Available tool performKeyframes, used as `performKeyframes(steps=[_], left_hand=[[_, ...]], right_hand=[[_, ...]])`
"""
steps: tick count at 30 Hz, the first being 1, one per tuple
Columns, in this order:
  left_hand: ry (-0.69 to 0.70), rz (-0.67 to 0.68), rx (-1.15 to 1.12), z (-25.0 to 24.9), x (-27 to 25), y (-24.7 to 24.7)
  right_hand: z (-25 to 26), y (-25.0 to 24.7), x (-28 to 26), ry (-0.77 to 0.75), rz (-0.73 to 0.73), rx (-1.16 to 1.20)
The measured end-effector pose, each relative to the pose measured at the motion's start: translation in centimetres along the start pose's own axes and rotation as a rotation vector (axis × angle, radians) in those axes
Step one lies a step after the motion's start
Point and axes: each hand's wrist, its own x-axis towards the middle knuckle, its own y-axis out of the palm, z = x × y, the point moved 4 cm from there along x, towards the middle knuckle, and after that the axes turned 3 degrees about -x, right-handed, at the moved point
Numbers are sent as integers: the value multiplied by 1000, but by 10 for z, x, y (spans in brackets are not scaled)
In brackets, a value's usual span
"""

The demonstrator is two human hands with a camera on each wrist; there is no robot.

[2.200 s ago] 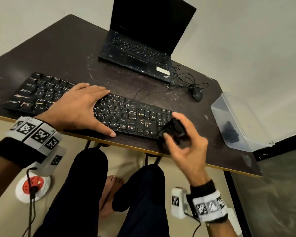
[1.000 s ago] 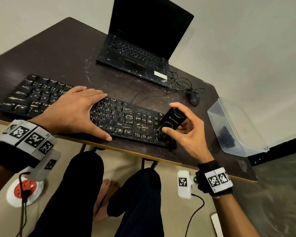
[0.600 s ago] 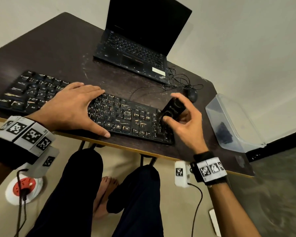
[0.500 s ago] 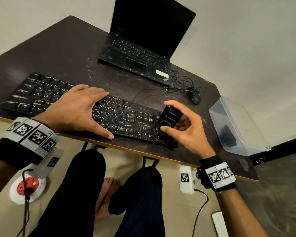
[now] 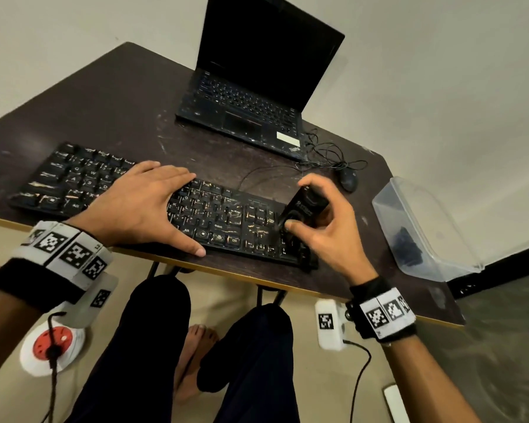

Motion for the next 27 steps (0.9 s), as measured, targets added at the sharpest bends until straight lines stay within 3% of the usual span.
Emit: performKeyframes(steps=[2, 5, 9, 12, 16, 20, 24, 27], left_hand=[[-1, -12, -10, 1, -1, 0], [6, -5, -16, 0, 0, 0], [-5, 11, -24, 1, -1, 0], [2, -2, -26, 0, 0, -1], [6, -20, -20, 0, -3, 0], [5, -7, -27, -1, -1, -2], [-6, -2, -27, 0, -3, -1], [-3, -1, -31, -4, -2, -5]], right_hand=[[0, 0, 2, -5, 32, -36], [-6, -10, 8, 73, -70, -101], [-3, -6, 4, 41, 33, -178], [-10, -17, 8, 103, -47, -142], [-2, -6, -1, 57, 35, -100], [-10, -14, 6, 116, -68, -120], [1, -2, 4, 29, 81, -115], [-8, -13, 14, 99, 1, -105]])
